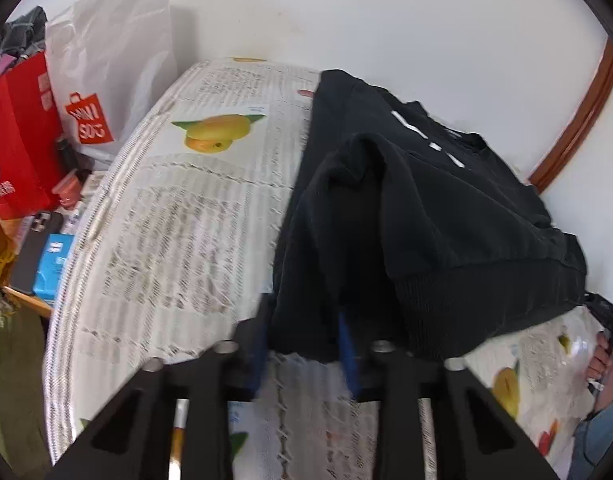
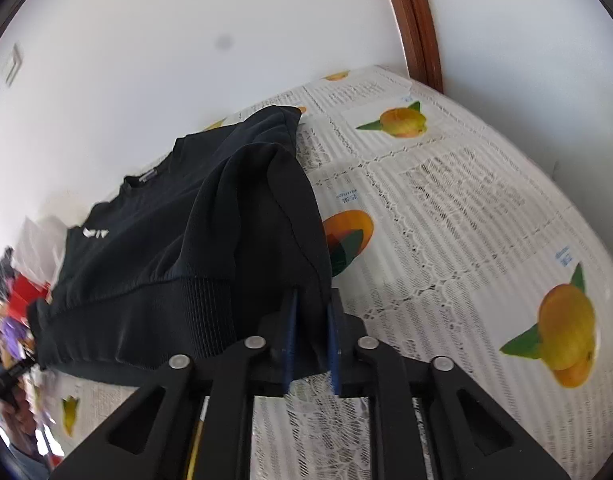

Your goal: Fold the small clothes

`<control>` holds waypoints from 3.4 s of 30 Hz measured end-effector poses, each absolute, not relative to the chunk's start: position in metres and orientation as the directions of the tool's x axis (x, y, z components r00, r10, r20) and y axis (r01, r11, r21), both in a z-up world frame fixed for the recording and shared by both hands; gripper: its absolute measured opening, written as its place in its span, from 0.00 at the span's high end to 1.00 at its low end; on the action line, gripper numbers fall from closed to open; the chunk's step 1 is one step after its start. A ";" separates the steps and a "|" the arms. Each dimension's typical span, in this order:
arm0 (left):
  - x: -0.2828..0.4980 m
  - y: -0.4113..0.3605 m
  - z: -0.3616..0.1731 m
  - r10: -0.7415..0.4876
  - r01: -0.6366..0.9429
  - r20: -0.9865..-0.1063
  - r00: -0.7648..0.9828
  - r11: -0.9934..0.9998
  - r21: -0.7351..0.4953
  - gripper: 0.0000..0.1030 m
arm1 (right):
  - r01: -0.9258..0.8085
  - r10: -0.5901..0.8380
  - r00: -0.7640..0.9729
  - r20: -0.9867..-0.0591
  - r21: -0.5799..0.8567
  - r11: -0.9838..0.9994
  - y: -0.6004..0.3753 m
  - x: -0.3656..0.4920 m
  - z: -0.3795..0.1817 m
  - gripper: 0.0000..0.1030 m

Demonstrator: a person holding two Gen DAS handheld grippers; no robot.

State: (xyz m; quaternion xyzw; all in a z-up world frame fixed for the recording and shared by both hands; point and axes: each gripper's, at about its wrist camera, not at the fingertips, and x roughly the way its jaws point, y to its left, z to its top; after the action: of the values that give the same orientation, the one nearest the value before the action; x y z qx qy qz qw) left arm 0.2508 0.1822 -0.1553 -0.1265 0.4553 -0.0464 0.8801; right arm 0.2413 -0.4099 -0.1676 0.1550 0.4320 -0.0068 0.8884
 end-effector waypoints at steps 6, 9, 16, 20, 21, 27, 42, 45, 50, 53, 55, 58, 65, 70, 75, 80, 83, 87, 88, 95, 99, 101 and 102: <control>0.231 0.172 -0.151 -0.175 -0.031 -0.795 0.581 0.971 -0.237 0.84 | 0.136 0.088 0.625 -0.776 0.219 0.966 -0.405 0.221 -0.162 0.92; 0.215 0.167 -0.151 -0.177 -0.017 -0.805 0.567 0.974 -0.226 0.84 | 0.146 0.080 0.620 -0.780 0.215 0.966 -0.409 0.209 -0.162 0.92; 0.174 0.155 -0.147 -0.187 0.032 -0.812 0.553 0.979 -0.204 0.84 | 0.165 0.023 0.608 -0.793 0.155 0.974 -0.414 0.173 -0.160 0.92; 0.165 0.150 -0.141 -0.153 0.037 -0.820 0.552 0.986 -0.160 0.78 | 0.183 -0.037 0.596 -0.802 0.091 0.979 -0.412 0.148 -0.149 0.89; 0.164 0.150 -0.139 -0.141 0.030 -0.819 0.556 0.988 -0.150 0.75 | 0.191 -0.052 0.606 -0.794 0.081 0.978 -0.412 0.142 -0.144 0.89; 0.153 0.148 -0.128 -0.124 0.001 -0.802 0.584 0.988 -0.152 0.67 | 0.068 0.001 0.679 -0.734 0.065 0.996 -0.375 0.104 -0.115 0.89; 0.115 0.115 -0.111 -0.301 0.190 -0.746 0.594 0.954 -0.233 0.74 | -0.036 0.170 0.586 -0.793 0.184 0.982 -0.322 0.140 -0.177 0.95; 0.123 0.089 -0.125 -0.358 0.250 -0.767 0.533 0.932 -0.262 0.80 | -0.025 0.158 0.589 -0.792 0.177 0.984 -0.321 0.139 -0.179 0.95; 0.139 0.056 -0.139 -0.397 0.288 -0.777 0.488 0.914 -0.285 0.84 | -0.007 0.156 0.587 -0.794 0.188 0.982 -0.321 0.139 -0.180 0.96; 0.148 0.041 -0.146 -0.426 0.293 -0.778 0.462 0.901 -0.319 0.84 | 0.003 0.149 0.590 -0.793 0.187 0.982 -0.321 0.137 -0.181 0.96; 0.154 0.035 -0.151 -0.418 0.284 -0.786 0.456 0.905 -0.316 0.84 | 0.006 0.139 0.591 -0.794 0.177 0.984 -0.319 0.137 -0.182 0.96; 0.161 0.030 -0.154 -0.385 0.257 -0.795 0.469 0.920 -0.294 0.84 | 0.000 0.124 0.595 -0.794 0.154 0.988 -0.316 0.136 -0.182 0.96; 0.167 0.039 -0.135 -0.346 0.232 -0.778 0.524 0.937 -0.260 0.85 | 0.005 0.115 0.578 -0.808 0.144 0.990 -0.316 0.139 -0.181 0.96; 0.179 0.056 -0.123 -0.322 0.194 -0.765 0.558 0.947 -0.256 0.88 | 0.011 0.106 0.573 -0.813 0.136 0.991 -0.314 0.139 -0.180 0.96; 0.183 0.056 -0.129 -0.332 0.188 -0.772 0.542 0.943 -0.274 0.88 | 0.016 0.103 0.564 -0.819 0.136 0.991 -0.313 0.141 -0.180 0.96; 0.175 0.051 -0.146 -0.329 0.200 -0.797 0.506 0.944 -0.263 0.88 | 0.014 0.096 0.545 -0.833 0.123 0.992 -0.311 0.144 -0.179 0.96; 0.169 0.052 -0.151 -0.343 0.209 -0.795 0.500 0.939 -0.273 0.88 | 0.005 0.075 0.538 -0.840 0.092 0.996 -0.307 0.144 -0.179 0.96; 0.170 0.049 -0.151 -0.361 0.225 -0.797 0.485 0.932 -0.284 0.88 | 0.007 0.053 0.528 -0.847 0.067 0.998 -0.304 0.145 -0.179 0.96; 0.172 0.048 -0.152 -0.364 0.221 -0.798 0.481 0.931 -0.291 0.88 | 0.010 0.047 0.523 -0.851 0.061 0.998 -0.303 0.146 -0.178 0.96; 0.183 0.036 -0.149 -0.333 0.204 -0.818 0.469 0.942 -0.266 0.88 | 0.023 0.041 0.517 -0.855 0.062 0.998 -0.303 0.146 -0.179 0.96; 0.188 0.052 -0.134 -0.335 0.153 -0.770 0.542 0.941 -0.301 0.87 | 0.019 0.045 0.510 -0.859 0.063 0.998 -0.304 0.145 -0.178 0.96; 0.188 0.061 -0.128 -0.358 0.141 -0.745 0.563 0.930 -0.340 0.87 | 0.019 0.054 0.508 -0.860 0.073 0.997 -0.305 0.144 -0.178 0.96; 0.189 0.063 -0.129 -0.359 0.134 -0.750 0.555 0.929 -0.345 0.86 | 0.018 0.056 0.506 -0.861 0.075 0.997 -0.305 0.144 -0.178 0.96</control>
State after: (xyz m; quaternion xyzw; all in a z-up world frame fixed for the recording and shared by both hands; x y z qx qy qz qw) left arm 0.1890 0.0628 -0.1289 -0.1248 0.4500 -0.1411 0.8730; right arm 0.1441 -0.3054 -0.1783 0.0371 0.4968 0.0111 0.8670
